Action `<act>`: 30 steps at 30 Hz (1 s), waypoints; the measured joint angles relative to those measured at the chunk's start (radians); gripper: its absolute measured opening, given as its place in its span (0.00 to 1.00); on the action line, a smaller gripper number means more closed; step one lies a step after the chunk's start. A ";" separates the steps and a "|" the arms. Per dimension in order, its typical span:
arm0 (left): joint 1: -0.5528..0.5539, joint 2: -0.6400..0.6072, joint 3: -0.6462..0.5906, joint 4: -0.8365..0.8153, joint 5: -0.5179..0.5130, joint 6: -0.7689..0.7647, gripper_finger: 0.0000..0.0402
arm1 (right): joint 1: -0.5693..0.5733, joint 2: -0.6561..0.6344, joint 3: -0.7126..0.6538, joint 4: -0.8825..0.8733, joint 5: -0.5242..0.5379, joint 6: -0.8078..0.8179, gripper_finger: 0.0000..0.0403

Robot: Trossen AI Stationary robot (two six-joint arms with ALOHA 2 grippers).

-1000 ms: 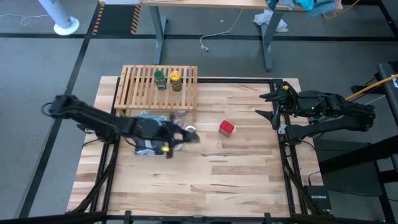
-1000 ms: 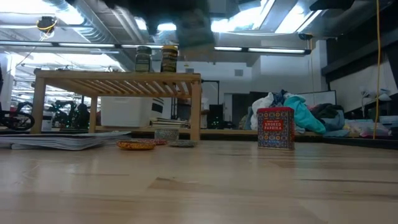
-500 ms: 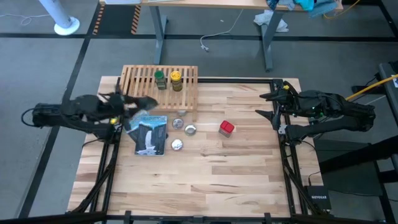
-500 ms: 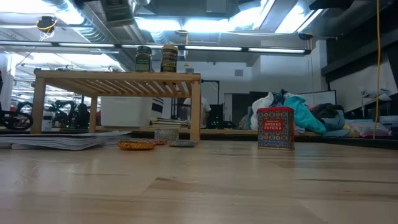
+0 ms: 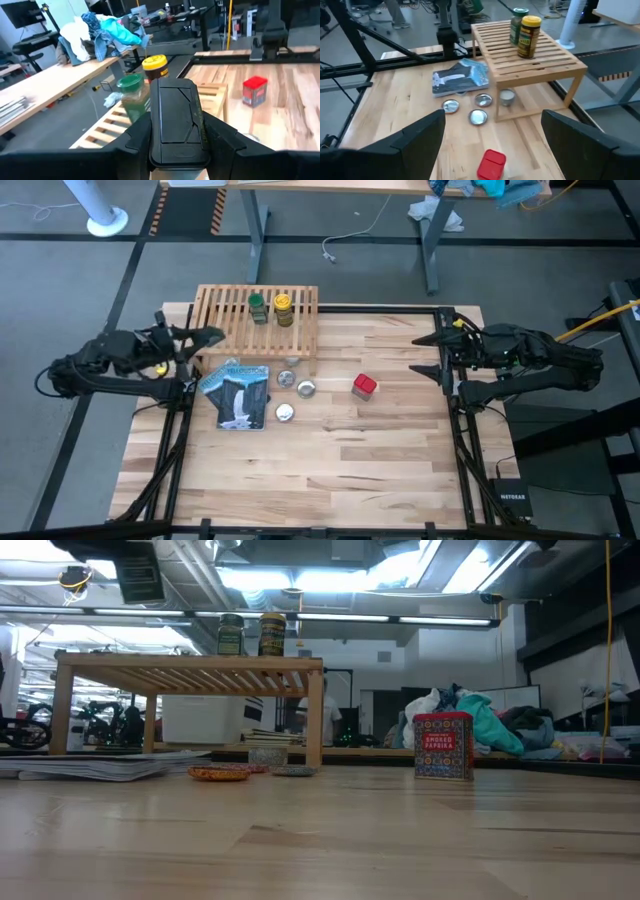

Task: Shelf spices
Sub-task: Put the black seasoning can on the shelf

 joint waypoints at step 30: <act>-0.281 -0.175 0.101 -0.264 -0.072 -0.153 0.29 | 0.000 0.099 0.000 0.104 0.001 -0.023 0.83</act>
